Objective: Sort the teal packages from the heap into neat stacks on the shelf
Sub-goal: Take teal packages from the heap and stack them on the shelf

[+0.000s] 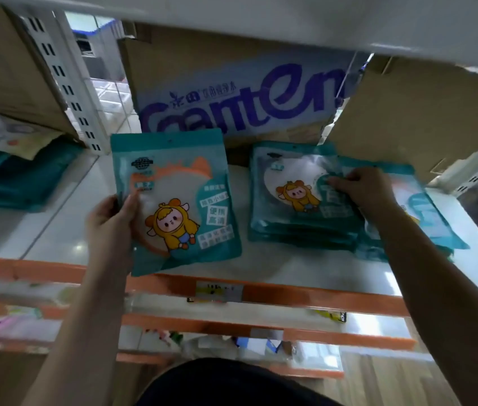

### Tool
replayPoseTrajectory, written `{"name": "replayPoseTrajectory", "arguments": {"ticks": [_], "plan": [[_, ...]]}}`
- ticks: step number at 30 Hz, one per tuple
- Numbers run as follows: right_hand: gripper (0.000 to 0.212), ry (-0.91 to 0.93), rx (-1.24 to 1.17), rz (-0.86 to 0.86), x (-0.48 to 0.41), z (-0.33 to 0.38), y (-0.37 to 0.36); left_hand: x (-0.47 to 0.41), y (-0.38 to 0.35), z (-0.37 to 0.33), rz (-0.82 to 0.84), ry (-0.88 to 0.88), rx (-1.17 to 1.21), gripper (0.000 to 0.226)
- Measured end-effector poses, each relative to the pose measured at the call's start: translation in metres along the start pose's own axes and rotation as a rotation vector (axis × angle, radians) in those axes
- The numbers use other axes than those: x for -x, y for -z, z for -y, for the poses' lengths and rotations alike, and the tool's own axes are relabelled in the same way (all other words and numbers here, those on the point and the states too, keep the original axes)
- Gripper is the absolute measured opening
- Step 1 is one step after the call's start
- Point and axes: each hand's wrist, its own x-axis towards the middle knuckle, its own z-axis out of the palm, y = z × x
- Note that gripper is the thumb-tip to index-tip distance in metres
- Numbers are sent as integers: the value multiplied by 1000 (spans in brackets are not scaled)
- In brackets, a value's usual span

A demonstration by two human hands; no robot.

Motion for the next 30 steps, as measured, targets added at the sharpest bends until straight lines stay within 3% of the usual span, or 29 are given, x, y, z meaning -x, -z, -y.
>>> {"name": "replayPoseTrajectory", "arguments": {"ticks": [5,9,15,19,23,25,30], "plan": [[38,67,1,-51,4,-4,-5,21,-13,-10,-5,-23,42,12],[37,99,-13,-52,19,-11,2,34,-41,-28,87,-25,79,11],[12,189,-258,-73,73,-42,13,38,-114,-44,219,-23,86,11],[12,210,-431,-63,108,-69,4,27,-171,-34,252,30,60,20],[21,365,-206,0,132,-97,-12,20,-206,-16,299,12,-103,8],[8,468,-55,5,135,-110,-20,17,-211,-7,311,-36,-279,12],[19,640,122,-80,134,-116,-28,17,-209,0,241,-207,-629,30]]}}
